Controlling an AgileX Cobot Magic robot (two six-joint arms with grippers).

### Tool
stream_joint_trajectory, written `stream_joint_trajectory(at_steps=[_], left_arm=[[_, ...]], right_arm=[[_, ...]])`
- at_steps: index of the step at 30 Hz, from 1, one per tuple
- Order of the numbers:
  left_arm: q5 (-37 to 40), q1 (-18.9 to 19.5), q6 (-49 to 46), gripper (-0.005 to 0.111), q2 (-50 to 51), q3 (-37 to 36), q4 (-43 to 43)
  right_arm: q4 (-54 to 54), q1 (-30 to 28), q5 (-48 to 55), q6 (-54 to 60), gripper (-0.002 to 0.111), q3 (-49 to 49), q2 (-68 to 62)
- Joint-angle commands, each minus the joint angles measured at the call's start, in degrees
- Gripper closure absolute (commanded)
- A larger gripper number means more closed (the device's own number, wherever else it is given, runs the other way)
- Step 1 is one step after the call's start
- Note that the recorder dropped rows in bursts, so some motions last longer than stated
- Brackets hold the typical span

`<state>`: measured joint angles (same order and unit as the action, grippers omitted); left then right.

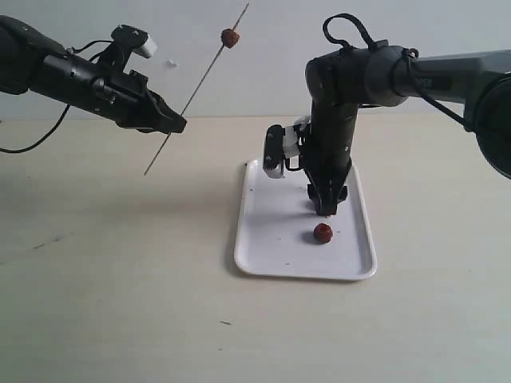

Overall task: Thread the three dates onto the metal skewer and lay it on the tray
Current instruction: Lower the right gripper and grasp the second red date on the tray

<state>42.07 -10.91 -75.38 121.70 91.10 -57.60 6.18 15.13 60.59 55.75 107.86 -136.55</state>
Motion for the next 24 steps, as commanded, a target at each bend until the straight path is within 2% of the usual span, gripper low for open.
stream_joint_trajectory(at_steps=[1, 11, 18, 24], left_arm=[[-0.2, 0.0, 0.4, 0.107, -0.1, 0.2, -0.1], [-0.3, 0.0, 0.4, 0.107, -0.1, 0.2, -0.1], [-0.3, 0.0, 0.4, 0.107, -0.1, 0.2, -0.1], [-0.3, 0.0, 0.3, 0.107, -0.1, 0.2, -0.1]], right_arm=[[0.4, 0.1, 0.4, 0.6, 0.054, -0.1, -0.1], [0.4, 0.1, 2.0, 0.7, 0.055, -0.1, -0.2], [0.3, 0.1, 1.9, -0.1, 0.070, -0.1, -0.2], [0.3, 0.1, 1.0, -6.3, 0.082, -0.1, -0.2]])
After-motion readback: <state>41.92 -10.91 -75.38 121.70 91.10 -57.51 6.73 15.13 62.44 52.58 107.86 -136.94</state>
